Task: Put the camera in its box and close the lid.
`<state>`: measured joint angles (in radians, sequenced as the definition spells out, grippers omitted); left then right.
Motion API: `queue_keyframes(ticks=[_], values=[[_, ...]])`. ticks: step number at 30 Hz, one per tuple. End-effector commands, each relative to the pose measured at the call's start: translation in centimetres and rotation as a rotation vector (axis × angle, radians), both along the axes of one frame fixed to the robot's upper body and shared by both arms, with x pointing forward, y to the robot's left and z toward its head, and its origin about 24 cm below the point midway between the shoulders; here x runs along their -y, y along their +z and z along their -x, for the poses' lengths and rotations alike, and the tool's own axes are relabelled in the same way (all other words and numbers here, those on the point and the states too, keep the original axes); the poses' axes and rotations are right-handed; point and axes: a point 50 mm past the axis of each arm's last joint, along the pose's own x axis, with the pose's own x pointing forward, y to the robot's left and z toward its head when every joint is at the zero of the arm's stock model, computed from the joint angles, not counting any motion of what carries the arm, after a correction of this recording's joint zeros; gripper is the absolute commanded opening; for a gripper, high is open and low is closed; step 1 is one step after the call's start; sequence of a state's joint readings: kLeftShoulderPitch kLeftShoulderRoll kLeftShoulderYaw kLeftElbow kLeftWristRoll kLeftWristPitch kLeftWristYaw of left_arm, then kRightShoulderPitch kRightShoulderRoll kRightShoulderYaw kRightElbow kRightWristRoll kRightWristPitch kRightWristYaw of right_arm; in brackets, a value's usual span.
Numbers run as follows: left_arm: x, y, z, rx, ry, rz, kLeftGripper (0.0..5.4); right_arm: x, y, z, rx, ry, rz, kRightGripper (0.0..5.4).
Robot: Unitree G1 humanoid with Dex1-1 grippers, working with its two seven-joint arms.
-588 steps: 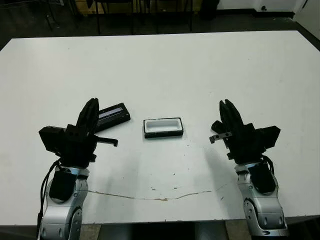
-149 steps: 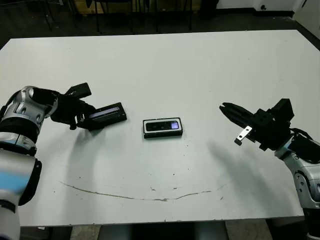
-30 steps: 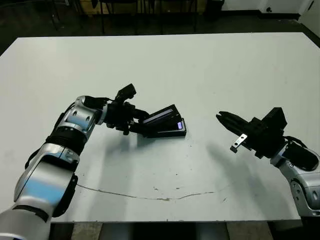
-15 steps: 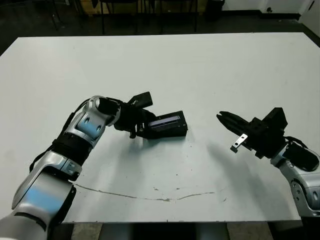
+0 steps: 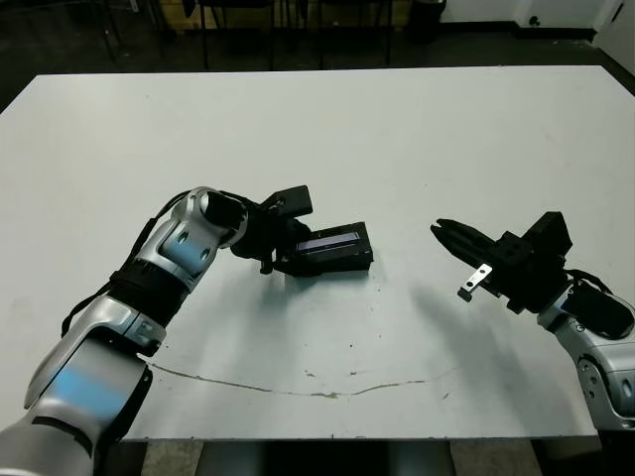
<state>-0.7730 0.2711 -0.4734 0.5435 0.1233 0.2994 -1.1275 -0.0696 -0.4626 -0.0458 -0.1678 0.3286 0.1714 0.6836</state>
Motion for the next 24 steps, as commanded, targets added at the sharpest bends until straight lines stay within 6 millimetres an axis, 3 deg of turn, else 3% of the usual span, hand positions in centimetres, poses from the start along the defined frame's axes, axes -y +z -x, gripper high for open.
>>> queue_keyframes(ticks=[1,15,24], values=[[1.0,-4.3,1.6,-0.126,0.006,-0.097,2.62,0.2,-0.5,0.1,-0.013,-0.004,0.001,0.0],[3.3,-3.5,1.7,-0.113,-0.105,-0.21,2.62,-0.1,-0.6,0.4,-0.04,-0.017,0.01,0.0],[3.7,-3.5,1.9,-0.117,-0.151,-0.233,2.62,-0.1,-0.8,0.4,-0.041,-0.014,0.002,0.0]])
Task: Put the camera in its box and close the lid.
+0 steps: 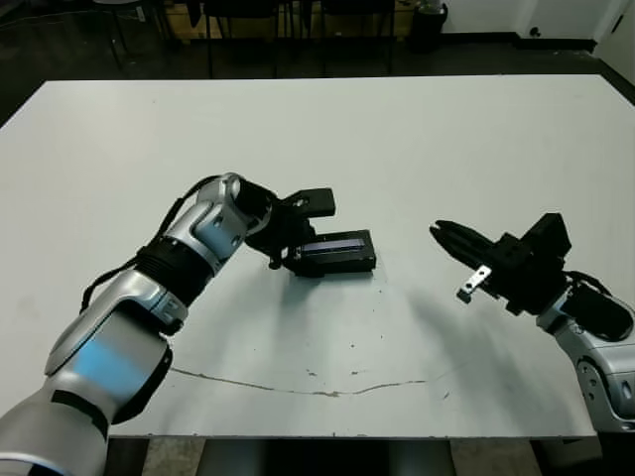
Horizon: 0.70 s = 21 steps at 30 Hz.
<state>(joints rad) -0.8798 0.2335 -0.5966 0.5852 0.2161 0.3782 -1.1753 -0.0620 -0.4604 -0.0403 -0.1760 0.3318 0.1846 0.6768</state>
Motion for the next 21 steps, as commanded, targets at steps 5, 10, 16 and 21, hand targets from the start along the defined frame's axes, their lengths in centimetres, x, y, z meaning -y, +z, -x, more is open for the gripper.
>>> queue_keyframes(ticks=[5,10,16,21], values=[[1.3,-4.5,2.5,-0.093,-0.103,-0.065,2.62,0.0,-0.5,0.4,-0.038,-0.023,0.019,0.0],[0.8,-4.6,2.5,-0.037,-0.079,-0.091,3.0,0.0,-0.7,0.4,-0.035,-0.01,-0.005,0.0],[0.0,-4.5,2.4,0.041,-0.119,-0.132,4.03,0.1,-0.7,0.4,-0.042,-0.014,-0.004,0.0],[-1.1,-4.5,2.4,0.008,-0.076,-0.137,4.82,0.0,-0.7,0.4,-0.031,-0.013,0.011,0.0]])
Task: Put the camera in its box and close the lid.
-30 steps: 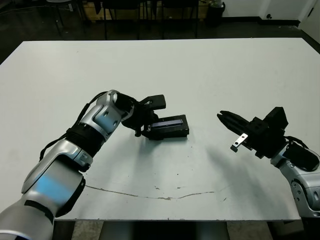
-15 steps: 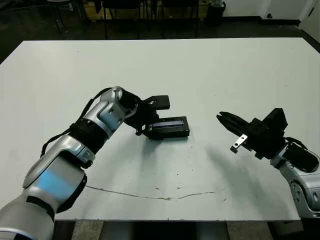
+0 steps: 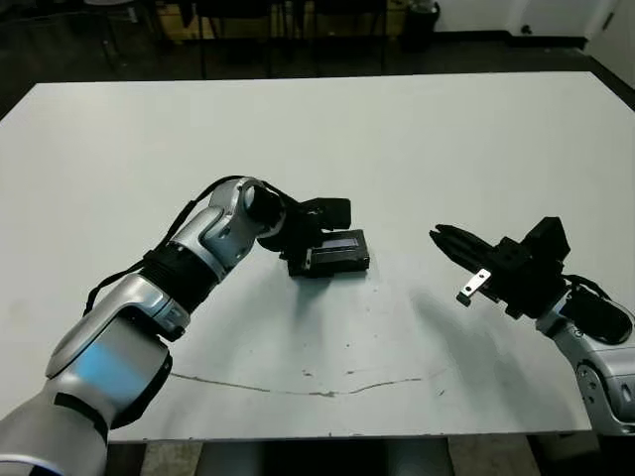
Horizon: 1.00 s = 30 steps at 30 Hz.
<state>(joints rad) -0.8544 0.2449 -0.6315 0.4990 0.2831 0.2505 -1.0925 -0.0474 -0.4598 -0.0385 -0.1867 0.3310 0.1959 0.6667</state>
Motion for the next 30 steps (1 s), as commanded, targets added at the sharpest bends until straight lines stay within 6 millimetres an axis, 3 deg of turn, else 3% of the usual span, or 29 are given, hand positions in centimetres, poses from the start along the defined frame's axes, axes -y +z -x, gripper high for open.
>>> queue_keyframes(ticks=[1,4,13,25,30], values=[[-2.7,-5.2,2.0,-0.182,0.061,-0.121,4.98,0.0,-0.4,0.1,-0.016,-0.002,0.012,0.0],[-3.7,-5.3,2.3,-0.177,0.046,-0.118,5.4,0.1,-0.5,0.1,-0.021,-0.001,0.002,0.0],[-8.6,-5.1,3.9,-0.145,0.157,-0.117,5.4,0.1,-0.3,0.2,-0.014,-0.005,0.018,0.0],[-14.4,-3.5,6.8,-0.16,0.29,-0.036,5.4,-0.1,-0.1,0.0,-0.025,-0.005,0.012,0.0],[-15.8,-1.6,6.9,-0.099,0.388,0.018,5.4,-0.2,0.0,0.1,-0.028,-0.012,0.025,0.0]])
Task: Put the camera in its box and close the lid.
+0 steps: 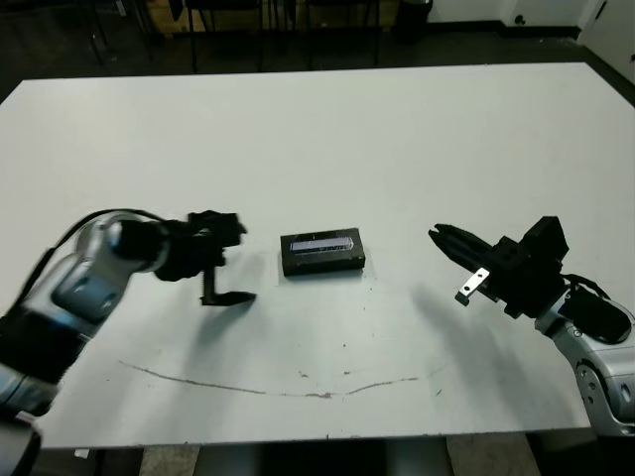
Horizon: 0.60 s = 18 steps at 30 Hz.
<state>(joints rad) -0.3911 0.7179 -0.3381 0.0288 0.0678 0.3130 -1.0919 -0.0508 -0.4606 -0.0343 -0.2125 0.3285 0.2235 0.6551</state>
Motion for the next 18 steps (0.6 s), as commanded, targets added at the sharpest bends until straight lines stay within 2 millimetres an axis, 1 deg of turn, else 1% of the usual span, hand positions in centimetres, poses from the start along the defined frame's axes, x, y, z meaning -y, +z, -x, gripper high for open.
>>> queue_keyframes(ticks=[1,2,4,5,7,9,12,15,18], values=[[-2.4,-0.9,1.0,-0.051,0.134,-0.023,5.4,0.1,-0.3,0.1,-0.029,-0.011,0.021,0.0],[-2.6,-0.2,0.8,-0.019,0.176,0.009,5.4,0.1,-0.3,0.1,-0.031,-0.012,0.02,0.0],[-2.7,1.4,0.5,0.113,0.279,0.086,5.4,0.1,-0.3,0.1,-0.026,-0.015,0.027,0.0],[-2.3,2.1,0.3,0.206,0.353,0.157,5.32,0.0,-0.3,0.0,-0.021,-0.017,0.029,0.0],[-1.0,3.1,0.1,0.379,0.509,0.379,5.11,0.0,-0.3,0.0,-0.019,-0.022,0.029,0.0],[0.3,3.6,0.0,0.472,0.589,0.574,4.77,0.0,-0.4,0.0,-0.018,-0.023,0.018,0.0],[2.7,4.5,0.0,0.534,0.595,0.759,4.17,0.1,-0.6,0.0,-0.027,-0.023,0.001,0.0],[5.0,4.9,0.3,0.546,0.571,0.85,3.58,0.2,-0.7,0.0,-0.025,-0.03,-0.004,0.0],[7.7,4.9,0.4,0.499,0.587,0.934,3.01,0.5,-1.1,-0.1,-0.013,-0.026,-0.026,0.0]])
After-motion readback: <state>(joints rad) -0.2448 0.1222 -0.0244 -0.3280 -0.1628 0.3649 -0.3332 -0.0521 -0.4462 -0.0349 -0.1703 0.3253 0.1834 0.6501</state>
